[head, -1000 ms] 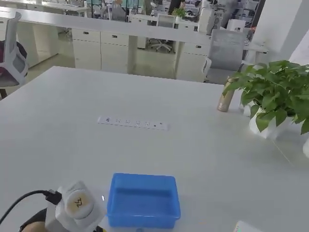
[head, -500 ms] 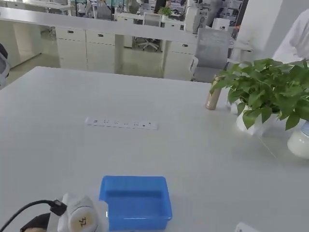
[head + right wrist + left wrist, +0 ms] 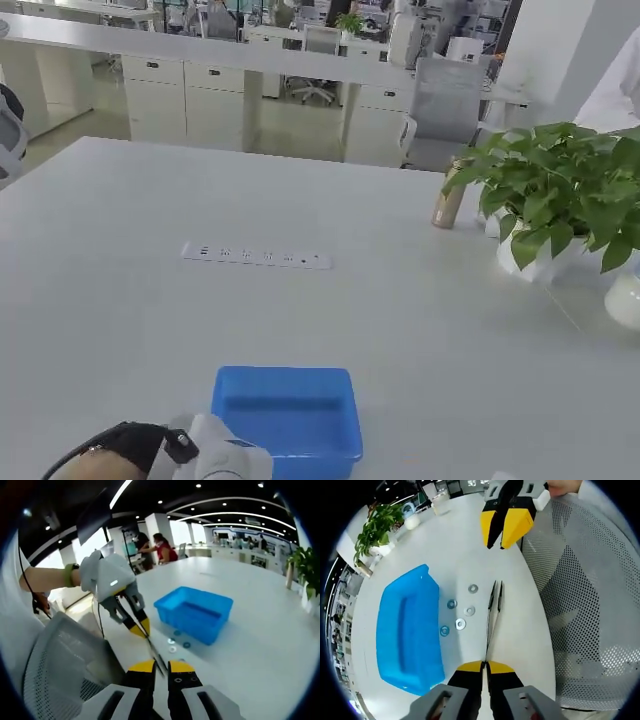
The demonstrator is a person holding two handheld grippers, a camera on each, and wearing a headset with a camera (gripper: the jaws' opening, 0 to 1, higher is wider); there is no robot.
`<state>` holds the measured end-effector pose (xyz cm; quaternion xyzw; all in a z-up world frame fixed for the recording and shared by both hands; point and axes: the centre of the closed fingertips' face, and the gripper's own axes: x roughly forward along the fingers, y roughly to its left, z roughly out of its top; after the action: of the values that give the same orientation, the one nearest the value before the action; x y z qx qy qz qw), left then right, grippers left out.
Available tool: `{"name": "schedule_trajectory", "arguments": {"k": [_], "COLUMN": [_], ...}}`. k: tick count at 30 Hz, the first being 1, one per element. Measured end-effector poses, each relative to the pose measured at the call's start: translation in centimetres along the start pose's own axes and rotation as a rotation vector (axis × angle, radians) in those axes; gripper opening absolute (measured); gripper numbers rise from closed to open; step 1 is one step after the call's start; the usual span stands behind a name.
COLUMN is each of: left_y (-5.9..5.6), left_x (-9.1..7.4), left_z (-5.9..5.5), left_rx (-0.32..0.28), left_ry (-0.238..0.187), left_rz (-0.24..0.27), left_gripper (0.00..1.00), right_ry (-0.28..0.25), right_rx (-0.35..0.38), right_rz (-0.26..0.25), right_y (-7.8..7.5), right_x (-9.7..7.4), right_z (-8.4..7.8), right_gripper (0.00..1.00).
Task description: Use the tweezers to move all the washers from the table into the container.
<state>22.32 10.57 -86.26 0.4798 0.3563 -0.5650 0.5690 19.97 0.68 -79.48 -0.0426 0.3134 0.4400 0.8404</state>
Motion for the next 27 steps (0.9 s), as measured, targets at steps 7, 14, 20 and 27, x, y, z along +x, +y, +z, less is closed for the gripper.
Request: {"name": "schedule_trajectory", "arguments": {"k": [7, 14, 20, 27], "left_y": [0.1, -1.1, -1.0, -0.9], "left_x": [-0.1, -0.7, -3.6, -5.9], "left_z": [-0.2, 0.9, 2.9, 4.7], "left_rx": [-0.051, -0.100, -0.129, -0.120], "left_ry": [-0.005, -0.057, -0.135, -0.192], "left_rz": [0.034, 0.000, 0.031, 0.058], "left_gripper": [0.00, 0.00, 0.00, 0.00], "right_ry": [-0.008, -0.008, -0.013, -0.008], "right_rx": [-0.010, -0.016, -0.033, -0.060], "right_rz": [0.002, -0.005, -0.020, -0.023], "right_y": [-0.2, -0.9, -1.5, -2.2], "right_x": [0.5, 0.1, -0.7, -1.0], "right_z": [0.3, 0.2, 0.6, 0.7], "right_gripper": [0.06, 0.06, 0.06, 0.05]}}
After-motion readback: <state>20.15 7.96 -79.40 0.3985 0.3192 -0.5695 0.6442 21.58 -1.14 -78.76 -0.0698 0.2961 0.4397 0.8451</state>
